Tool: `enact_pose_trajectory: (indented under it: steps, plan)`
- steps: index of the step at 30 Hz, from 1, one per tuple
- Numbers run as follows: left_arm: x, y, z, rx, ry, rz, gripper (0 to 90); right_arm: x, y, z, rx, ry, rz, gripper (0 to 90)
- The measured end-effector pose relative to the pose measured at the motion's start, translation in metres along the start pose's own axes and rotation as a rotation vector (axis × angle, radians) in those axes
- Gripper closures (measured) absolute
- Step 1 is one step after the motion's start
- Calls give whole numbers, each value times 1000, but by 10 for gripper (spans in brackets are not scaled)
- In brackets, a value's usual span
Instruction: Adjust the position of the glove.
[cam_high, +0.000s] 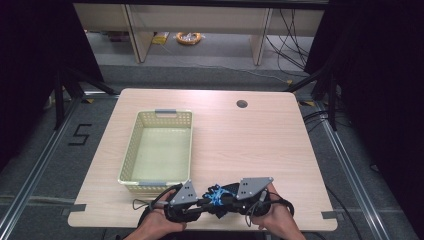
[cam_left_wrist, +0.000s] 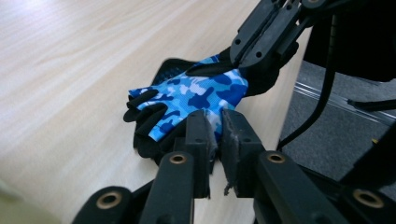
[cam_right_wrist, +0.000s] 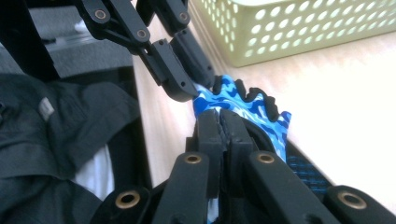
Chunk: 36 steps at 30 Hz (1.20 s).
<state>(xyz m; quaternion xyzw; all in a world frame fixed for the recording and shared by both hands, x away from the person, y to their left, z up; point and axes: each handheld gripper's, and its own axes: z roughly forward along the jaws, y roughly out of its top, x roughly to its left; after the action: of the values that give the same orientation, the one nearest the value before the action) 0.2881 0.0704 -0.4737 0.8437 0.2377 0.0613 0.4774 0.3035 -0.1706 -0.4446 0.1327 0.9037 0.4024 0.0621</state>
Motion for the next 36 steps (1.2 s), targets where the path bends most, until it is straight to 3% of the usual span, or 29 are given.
enact_pose_trajectory:
  steps: [1,2,3,7,9,10,11,12,14,16,17,19,20,21,22,23,24,25,26,27,28,30,32,33,34,35,36]
  plan:
    - [2,3,2,1,-3,23,806,0,0,0,0,0,0,887]
    - [1,5,4,0,8,1,813,-2,2,-2,5,-3,-9,887]
    - [2,7,7,-2,6,27,820,-5,4,-4,13,-13,-23,887]
    - [0,7,21,5,26,-12,845,-17,7,-8,39,-27,-53,887]
    - [-2,6,26,36,26,-16,847,-23,3,-6,48,-13,-69,887]
    - [-2,5,29,43,20,-17,849,-25,-1,-3,57,4,-71,886]
    - [-2,2,33,67,22,7,850,-26,-4,0,60,7,-71,886]
    - [-4,0,35,67,22,-14,850,-26,-9,3,68,10,-47,886]
    - [-5,-6,40,95,21,1,851,-27,-15,9,62,31,-53,880]
    - [-7,-10,42,96,19,-17,852,-25,-21,12,59,32,-42,863]
    - [-7,-11,43,99,16,3,852,-24,-25,12,54,15,-10,835]
    - [-9,-11,44,98,15,1,852,-24,-26,11,45,-2,7,744]
    - [-10,-12,44,109,19,2,852,-23,-26,8,33,-20,42,688]
    - [-10,-12,44,115,11,0,851,-22,-25,0,6,-86,104,595]
    - [-9,-12,43,125,10,29,851,-22,-25,0,6,-86,104,595]
    - [-11,-12,44,110,13,7,851,-21,-25,-5,8,-116,135,583]
    - [-12,-13,45,109,13,-10,851,-19,-26,-11,22,-183,177,551]
    - [-11,-14,45,119,15,3,851,-18,-27,-14,35,-222,196,535]
    - [-12,-14,46,106,11,-13,850,-15,-31,-17,49,-284,267,522]
    - [-12,-14,45,108,13,-10,850,-15,-33,-19,62,-298,297,507]
    - [-12,-14,45,114,18,-3,850,-14,-40,-21,65,-309,365,505]
    - [-12,-14,45,112,19,-4,850,-17,-49,-18,13,-307,410,505]
    - [-10,-13,44,132,20,44,849,-17,-53,-16,24,-285,499,510]
    - [-13,-14,45,116,20,7,849,-17,-54,-15,34,-278,513,526]
    - [-13,-14,46,112,19,11,848,-18,-55,-11,20,-285,530,541]
    - [-14,-14,46,107,15,-3,848,-18,-54,-9,44,-268,563,558]
    - [-14,-15,46,109,15,0,847,-18,-55,-5,31,-253,577,571]
